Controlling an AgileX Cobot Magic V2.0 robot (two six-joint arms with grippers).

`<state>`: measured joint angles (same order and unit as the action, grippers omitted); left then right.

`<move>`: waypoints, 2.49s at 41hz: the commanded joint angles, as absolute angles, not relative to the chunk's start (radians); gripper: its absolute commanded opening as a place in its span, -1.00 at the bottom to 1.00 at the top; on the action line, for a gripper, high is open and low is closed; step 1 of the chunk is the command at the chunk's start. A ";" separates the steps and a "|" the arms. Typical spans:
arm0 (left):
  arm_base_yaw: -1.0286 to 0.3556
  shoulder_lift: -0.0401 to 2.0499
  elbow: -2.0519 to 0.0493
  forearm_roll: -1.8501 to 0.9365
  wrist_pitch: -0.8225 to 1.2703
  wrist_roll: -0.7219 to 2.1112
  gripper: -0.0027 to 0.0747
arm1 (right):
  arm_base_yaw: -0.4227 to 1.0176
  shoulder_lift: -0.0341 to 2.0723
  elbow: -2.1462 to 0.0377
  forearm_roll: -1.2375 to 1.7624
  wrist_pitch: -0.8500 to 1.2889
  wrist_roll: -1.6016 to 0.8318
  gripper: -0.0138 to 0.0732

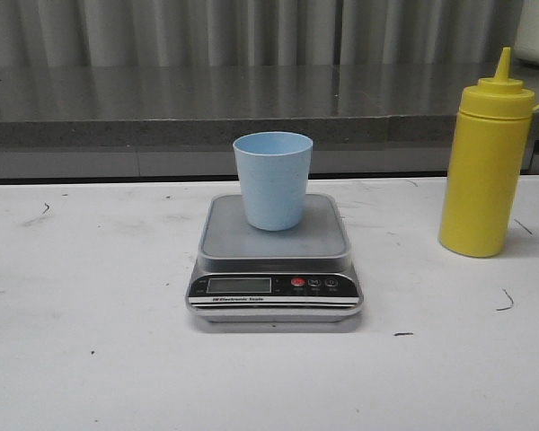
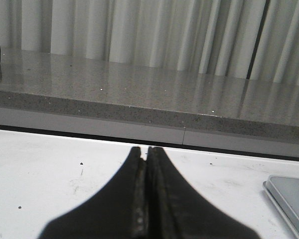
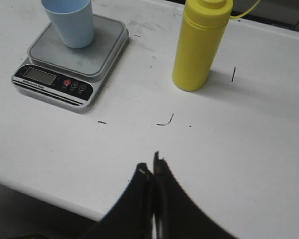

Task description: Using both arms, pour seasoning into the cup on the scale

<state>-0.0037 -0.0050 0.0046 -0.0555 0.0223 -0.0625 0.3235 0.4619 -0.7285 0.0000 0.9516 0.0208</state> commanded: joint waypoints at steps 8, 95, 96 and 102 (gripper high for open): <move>-0.010 -0.023 0.030 -0.058 -0.062 -0.069 -0.98 | 0.323 0.468 -0.751 0.000 0.887 0.015 -0.84; -0.010 -0.021 0.030 -0.058 -0.062 -0.069 -0.98 | -0.009 -0.027 0.021 0.036 -0.031 0.015 -0.84; -0.010 -0.021 0.030 -0.058 -0.062 -0.069 -0.98 | -0.009 -0.027 0.021 0.036 -0.031 0.015 -0.84; -0.010 -0.021 0.030 -0.058 -0.062 -0.069 -0.98 | -0.008 -0.027 0.021 0.036 -0.031 0.015 -0.84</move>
